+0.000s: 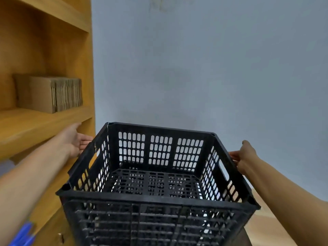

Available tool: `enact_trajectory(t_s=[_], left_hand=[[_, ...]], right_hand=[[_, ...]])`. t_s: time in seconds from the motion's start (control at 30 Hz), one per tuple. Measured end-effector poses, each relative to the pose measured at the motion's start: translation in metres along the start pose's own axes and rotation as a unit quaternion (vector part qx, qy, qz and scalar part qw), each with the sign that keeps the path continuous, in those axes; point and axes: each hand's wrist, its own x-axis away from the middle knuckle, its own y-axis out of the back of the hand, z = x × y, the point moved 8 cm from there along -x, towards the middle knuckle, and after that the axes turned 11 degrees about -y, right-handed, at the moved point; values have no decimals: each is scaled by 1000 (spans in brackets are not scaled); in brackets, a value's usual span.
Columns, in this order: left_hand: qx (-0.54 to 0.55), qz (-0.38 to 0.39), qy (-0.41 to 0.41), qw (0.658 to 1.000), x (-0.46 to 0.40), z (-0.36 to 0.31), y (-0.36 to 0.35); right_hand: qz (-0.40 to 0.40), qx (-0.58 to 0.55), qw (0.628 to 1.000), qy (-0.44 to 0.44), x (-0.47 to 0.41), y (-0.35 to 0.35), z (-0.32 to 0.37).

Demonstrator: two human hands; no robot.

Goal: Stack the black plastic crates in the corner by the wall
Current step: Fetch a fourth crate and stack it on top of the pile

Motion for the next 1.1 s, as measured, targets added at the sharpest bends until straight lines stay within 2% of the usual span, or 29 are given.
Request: enact_trajectory(t_s=[0.27,0.53,0.87,1.1], left_hand=[[-37,33,-4,999,-109,-29,-14],[-65,40,17,997,-187,-27,-31],[-68,36,28,997,-223,-13,-40],[-55,38,31,997,-232,-8,-45]], right_hand=[[-26,8,999,-19,-49,-58,16],[-55,39,998,-19,-93,-86,30],[-60,63,996,-35,-133,-101,28],[-54,39,997,-46,-146,-99,20]])
